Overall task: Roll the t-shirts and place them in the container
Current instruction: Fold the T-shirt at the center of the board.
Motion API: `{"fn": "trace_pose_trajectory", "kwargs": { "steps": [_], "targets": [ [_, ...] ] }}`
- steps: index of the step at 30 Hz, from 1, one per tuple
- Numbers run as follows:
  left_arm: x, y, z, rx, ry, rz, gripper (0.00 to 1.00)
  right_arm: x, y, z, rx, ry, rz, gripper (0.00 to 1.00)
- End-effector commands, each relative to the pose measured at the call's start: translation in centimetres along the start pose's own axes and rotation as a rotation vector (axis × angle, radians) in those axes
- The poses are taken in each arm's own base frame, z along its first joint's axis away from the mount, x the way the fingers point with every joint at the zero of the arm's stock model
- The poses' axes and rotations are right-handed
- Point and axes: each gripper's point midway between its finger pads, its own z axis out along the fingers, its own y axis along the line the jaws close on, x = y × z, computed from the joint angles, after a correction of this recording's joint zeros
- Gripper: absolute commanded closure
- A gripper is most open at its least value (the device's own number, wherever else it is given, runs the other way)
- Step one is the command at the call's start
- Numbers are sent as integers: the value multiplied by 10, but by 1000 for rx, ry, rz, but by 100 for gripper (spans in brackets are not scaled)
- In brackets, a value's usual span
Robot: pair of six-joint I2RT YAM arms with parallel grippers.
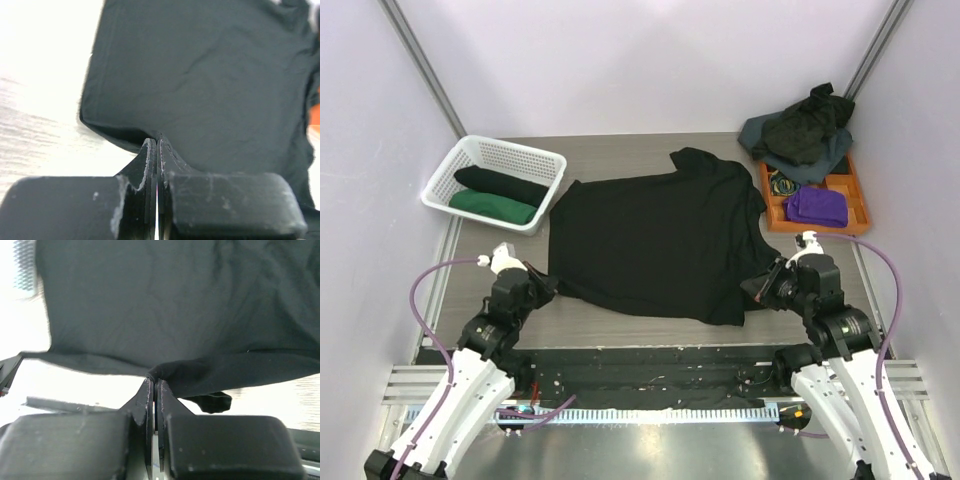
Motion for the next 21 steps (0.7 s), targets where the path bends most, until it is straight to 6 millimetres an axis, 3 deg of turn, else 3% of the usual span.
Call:
{"fn": "trace_pose_trajectory", "kwargs": {
  "steps": [1,6,10,21],
  "targets": [
    [8,11,5,-50,25,-12,100,-27,1,17,50,-67,11,99],
    [2,10,9,-68,3,-26,100,-49,0,29,104,-102,-11,99],
    [-7,4,5,-67,-16,-30,100,-80,-5,33,193,-179,-67,99],
    [-24,4,9,-105,-80,-44,100,-128,20,56,208,-212,-138,99]
  ]
}}
